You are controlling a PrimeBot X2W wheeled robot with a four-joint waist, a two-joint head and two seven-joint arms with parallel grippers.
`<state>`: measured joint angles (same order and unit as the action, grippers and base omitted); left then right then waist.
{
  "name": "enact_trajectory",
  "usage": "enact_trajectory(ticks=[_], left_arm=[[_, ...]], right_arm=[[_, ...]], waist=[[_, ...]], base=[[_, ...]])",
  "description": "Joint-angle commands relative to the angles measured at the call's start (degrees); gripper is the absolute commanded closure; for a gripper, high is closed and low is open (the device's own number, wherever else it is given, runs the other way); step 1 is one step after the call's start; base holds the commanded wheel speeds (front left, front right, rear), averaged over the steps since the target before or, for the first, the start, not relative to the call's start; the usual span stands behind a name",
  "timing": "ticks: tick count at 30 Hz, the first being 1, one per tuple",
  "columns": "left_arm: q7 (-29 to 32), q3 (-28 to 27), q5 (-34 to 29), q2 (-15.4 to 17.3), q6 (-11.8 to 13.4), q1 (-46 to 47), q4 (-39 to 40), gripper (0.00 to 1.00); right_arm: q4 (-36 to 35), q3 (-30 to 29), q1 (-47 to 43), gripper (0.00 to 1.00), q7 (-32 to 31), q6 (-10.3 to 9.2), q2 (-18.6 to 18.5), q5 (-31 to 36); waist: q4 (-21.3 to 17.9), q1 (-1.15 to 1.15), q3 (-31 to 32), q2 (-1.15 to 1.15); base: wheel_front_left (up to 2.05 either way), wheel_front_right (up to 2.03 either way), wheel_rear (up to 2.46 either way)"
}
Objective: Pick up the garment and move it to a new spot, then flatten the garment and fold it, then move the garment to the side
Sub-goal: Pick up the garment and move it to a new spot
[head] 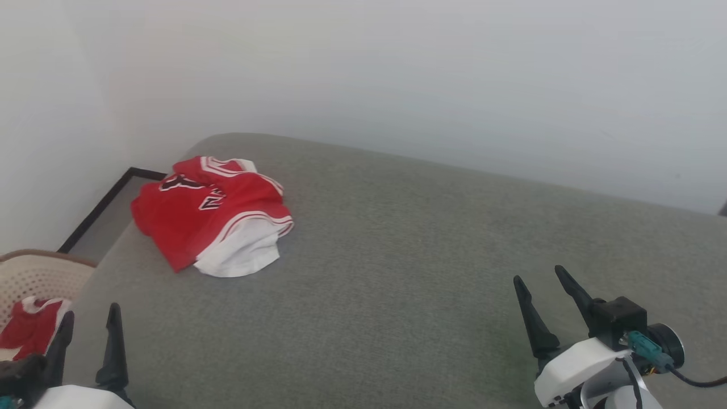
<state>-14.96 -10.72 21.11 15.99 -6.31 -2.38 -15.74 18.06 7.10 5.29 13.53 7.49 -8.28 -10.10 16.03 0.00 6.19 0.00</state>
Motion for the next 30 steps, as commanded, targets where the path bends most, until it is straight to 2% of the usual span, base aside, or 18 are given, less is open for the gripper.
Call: enact_trajectory(ticks=[1, 5, 11, 17, 30], left_arm=[[0.19, 0.01, 0.25, 0.28, 0.15, -0.56, 0.31, 0.00], [0.91, 0.41, -0.13, 0.78, 0.43, -0.38, 0.70, 0.00], [4.02, -0.34, 2.84, 1.12, 0.36, 2.94, 0.90, 0.00], [8.25, 0.45, 4.19, 3.65, -0.04, 9.13, -1.23, 0.00], [14.75, 3.94, 8.41, 8.93, -0.97, 28.46, -13.44, 0.00]], right_arm=[[0.14, -0.01, 0.70, 0.00, 0.30, 0.01, 0.25, -0.25], [0.39, -0.07, 0.68, 0.00, 0.59, 0.01, 0.19, -0.25], [0.18, -0.53, 1.24, 0.00, 0.58, 0.01, -0.41, -0.27], [-1.03, -1.45, 2.24, 0.00, -0.29, 0.01, -1.61, -0.04], [-6.94, -1.42, 8.31, 0.00, -2.60, 0.01, -5.44, 0.59]], waist=[[1.01, 0.00, 0.20, 0.00], [1.58, 0.00, 0.05, 0.00], [0.99, 0.00, -1.24, 0.00], [-0.73, 0.00, -4.21, 0.00], [-6.95, 0.00, -19.05, 0.00]], base=[[0.00, 0.00, 0.00], [0.00, 0.00, 0.00], [0.00, 0.00, 0.00], [0.00, 0.00, 0.00], [0.00, 0.00, 0.00]])
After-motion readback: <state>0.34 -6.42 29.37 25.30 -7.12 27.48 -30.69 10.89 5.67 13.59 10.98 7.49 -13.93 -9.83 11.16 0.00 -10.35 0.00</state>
